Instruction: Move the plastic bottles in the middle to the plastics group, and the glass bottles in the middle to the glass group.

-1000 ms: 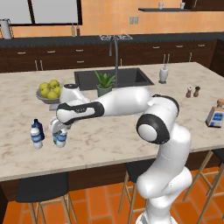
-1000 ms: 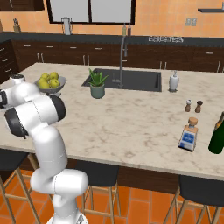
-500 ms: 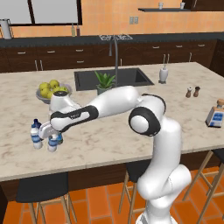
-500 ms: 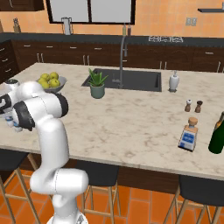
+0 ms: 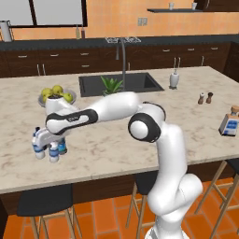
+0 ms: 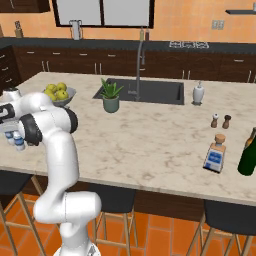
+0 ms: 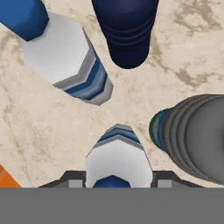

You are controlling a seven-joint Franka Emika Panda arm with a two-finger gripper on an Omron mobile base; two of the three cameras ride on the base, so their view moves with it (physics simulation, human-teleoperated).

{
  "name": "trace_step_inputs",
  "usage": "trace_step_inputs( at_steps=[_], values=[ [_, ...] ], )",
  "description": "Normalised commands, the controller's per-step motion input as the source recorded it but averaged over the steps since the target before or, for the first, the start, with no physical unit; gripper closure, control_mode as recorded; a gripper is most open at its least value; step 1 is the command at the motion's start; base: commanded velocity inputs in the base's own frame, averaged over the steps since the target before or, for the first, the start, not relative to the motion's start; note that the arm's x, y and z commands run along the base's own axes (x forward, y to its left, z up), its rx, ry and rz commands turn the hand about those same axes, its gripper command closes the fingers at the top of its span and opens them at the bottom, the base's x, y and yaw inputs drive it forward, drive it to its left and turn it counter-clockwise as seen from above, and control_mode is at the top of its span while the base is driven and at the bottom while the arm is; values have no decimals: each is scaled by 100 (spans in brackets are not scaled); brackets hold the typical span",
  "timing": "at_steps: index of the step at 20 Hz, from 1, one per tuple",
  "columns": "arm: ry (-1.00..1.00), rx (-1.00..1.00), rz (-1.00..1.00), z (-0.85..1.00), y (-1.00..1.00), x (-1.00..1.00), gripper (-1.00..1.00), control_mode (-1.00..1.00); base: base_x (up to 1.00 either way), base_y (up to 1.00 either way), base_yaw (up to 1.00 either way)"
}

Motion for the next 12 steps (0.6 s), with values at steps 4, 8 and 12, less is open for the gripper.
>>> trace_step_inputs(
  at_steps=[4,8,12],
  values=[
    [0,-8,0,-39,19,2,100,-100,0,0,0],
    [-2,-8,0,-32,9,0,100,-100,0,0,0],
    [-8,-1,0,-26,-26,-21,100,-100,0,0,0]
  ],
)
